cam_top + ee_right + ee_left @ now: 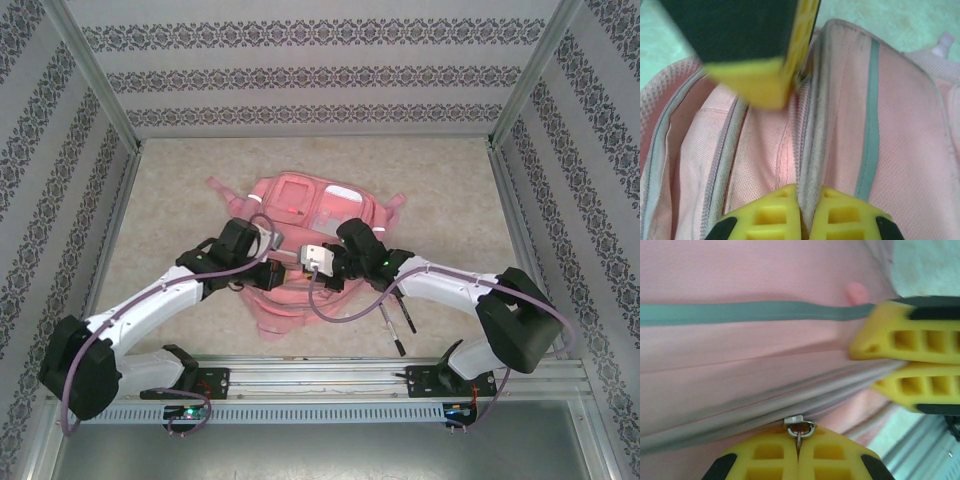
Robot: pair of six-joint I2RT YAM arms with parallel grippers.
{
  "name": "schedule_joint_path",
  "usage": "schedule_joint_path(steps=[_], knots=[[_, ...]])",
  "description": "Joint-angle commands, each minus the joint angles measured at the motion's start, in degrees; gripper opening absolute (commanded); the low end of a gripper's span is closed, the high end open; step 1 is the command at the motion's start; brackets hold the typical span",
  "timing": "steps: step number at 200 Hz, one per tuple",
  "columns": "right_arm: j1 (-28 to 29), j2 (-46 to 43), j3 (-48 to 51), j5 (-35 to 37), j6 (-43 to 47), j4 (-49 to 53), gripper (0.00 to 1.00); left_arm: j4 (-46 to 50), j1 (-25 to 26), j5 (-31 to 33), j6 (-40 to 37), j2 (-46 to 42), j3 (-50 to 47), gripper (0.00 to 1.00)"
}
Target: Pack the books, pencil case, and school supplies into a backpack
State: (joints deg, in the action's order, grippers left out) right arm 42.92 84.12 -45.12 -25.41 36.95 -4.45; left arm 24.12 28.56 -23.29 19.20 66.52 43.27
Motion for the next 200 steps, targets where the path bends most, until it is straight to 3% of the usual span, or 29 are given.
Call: schedule_joint_path(steps=[1, 28, 46, 61, 72, 89, 109, 122, 151, 168, 190, 200], knots=[[-3.2, 0.5, -1.0, -4.3, 9.9, 3.2, 0.0, 5.9, -7.8, 6.8, -2.6, -5.3, -1.7, 0.0], [-4.9, 2.5, -4.9, -6.1, 24.3, 8.4, 0.0, 9.6, -13.1, 12.2, -4.8, -3.0, -2.5, 0.0], [-7.8, 4.4, -6.5, -6.1, 25.9, 7.2, 0.0, 8.5, -15.7, 6.9, -4.8, 0.4, -3.3, 0.0], [-10.7, 5.5, -7.7, -7.7, 23.1, 6.2, 0.16, 5.0, -15.6, -2.6, -4.2, 2.9, -3.8, 0.0], [-11.5, 5.7, -8.3, -7.9, 20.1, 5.7, 0.35, 2.5, -14.3, -8.1, -2.8, 4.0, -4.0, 0.0], [-10.9, 4.6, -8.8, -10.8, 15.5, 6.6, 0.54, 1.1, -9.6, -11.0, -1.6, 3.0, -3.2, 0.0], [-8.6, 2.7, -7.8, -14.6, 13.6, 7.0, 0.66, -2.9, -3.9, -12.8, 1.8, -0.2, -3.1, 0.0], [-7.4, 3.1, -7.8, -15.0, 12.9, 7.0, 0.68, -5.8, -1.6, -13.7, 4.2, -1.7, -3.2, 0.0], [-4.4, 7.1, -10.2, -11.4, 9.8, 6.1, 0.68, -9.7, 0.6, -16.2, 6.6, -1.7, -2.5, 0.0], [-2.6, 9.8, -11.5, -8.6, 8.9, 5.7, 0.62, -9.0, 0.8, -16.4, 5.8, -1.0, -2.1, 0.0], [-2.7, 11.5, -12.6, -9.3, 7.7, 6.5, 0.23, -1.9, -0.1, -10.9, 3.1, -2.0, -0.8, 0.0], [-3.1, 11.0, -12.0, -9.9, 8.6, 6.5, 0.12, 1.5, -2.0, -7.9, 2.1, -3.2, -0.9, 0.0]])
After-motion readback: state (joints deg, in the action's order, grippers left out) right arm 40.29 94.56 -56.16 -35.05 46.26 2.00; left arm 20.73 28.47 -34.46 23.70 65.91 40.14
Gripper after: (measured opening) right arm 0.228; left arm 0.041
